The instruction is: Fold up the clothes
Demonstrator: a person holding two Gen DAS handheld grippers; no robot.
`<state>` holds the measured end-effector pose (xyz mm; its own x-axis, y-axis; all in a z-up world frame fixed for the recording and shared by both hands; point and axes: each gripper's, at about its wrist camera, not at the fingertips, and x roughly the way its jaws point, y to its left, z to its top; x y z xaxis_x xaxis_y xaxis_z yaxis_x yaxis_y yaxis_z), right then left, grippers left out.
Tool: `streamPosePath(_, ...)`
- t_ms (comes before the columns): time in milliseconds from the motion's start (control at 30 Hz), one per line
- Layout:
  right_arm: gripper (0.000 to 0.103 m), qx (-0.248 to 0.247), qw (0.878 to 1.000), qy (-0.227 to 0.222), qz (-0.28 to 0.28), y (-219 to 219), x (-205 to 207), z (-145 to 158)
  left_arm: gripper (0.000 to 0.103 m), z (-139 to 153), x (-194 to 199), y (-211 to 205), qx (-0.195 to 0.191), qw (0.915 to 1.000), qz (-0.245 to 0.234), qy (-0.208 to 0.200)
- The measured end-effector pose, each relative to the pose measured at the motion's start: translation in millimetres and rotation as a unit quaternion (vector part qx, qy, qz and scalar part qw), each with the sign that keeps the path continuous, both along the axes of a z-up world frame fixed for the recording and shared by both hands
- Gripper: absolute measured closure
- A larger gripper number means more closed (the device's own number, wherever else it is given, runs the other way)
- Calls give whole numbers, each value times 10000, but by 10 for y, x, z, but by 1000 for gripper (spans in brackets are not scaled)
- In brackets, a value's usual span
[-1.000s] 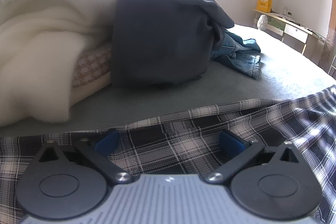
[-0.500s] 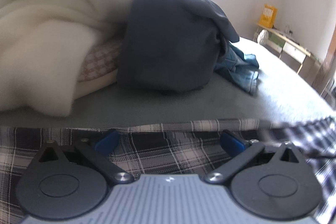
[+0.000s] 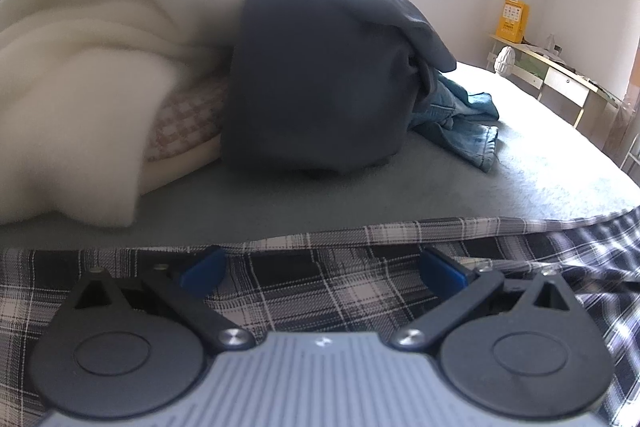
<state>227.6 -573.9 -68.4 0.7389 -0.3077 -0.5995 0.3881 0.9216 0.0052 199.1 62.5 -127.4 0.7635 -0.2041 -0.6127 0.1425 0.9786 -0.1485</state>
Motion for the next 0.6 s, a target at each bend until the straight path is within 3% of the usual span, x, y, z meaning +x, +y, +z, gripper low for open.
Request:
streamPosePath(100, 59, 918, 9952, 309, 125, -1, 443, -60, 0, -4, -16, -13, 45, 10000, -2, -11)
streamPosePath(200, 59, 1812, 9805, 726, -242, -97, 837, -185, 0, -10, -29, -18, 50, 10000, -1, -32)
streamPosePath(300, 59, 2366, 9627, 1082, -741, -221, 1108, -344, 0, -17, -40, -9, 31, 10000, 0, -57)
streamPosePath(433, 60, 2655, 9482, 1331, -1132, -312, 1275, -509, 0, -19, -51, 11, 7, 10000, -6, -74)
streamPosePath(600, 62, 2542, 9456, 1624, -1217, -339, 1466, -562, 0, -16, -68, 36, -37, 10000, -9, -92)
